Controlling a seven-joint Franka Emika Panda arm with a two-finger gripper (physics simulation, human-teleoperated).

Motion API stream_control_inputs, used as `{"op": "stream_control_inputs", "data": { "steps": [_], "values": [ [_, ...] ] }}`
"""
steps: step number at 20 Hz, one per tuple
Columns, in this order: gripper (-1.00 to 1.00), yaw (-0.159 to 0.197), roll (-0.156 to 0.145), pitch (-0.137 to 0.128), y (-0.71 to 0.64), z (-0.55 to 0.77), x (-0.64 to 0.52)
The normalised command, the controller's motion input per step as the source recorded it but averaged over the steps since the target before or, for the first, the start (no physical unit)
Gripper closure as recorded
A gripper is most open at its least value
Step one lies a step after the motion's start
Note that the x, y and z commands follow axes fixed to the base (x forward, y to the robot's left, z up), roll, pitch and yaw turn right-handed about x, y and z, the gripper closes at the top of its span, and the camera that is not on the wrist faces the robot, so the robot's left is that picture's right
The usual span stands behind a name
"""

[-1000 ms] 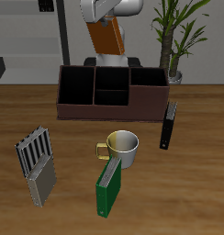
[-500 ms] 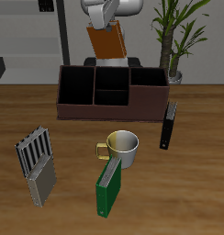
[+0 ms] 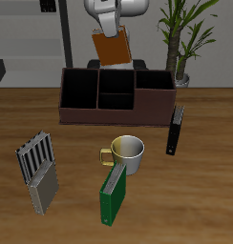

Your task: Place the orange book into the back desk caddy's back compartment

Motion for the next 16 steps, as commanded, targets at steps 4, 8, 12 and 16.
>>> {"op": "stream_control_inputs", "data": {
  "steps": [4, 8, 12, 16],
  "values": [
    [1.00, 0.085, -0.030, 0.012, -0.08, -0.10, -0.01],
    [1.00, 0.044, -0.016, -0.002, -0.04, 0.04, 0.02],
    [1.00, 0.065, -0.006, -0.040, -0.10, 0.09, 0.04],
    [1.00, 0.001, -0.040, -0.049, -0.14, 0.16, 0.11]
  ]
}}
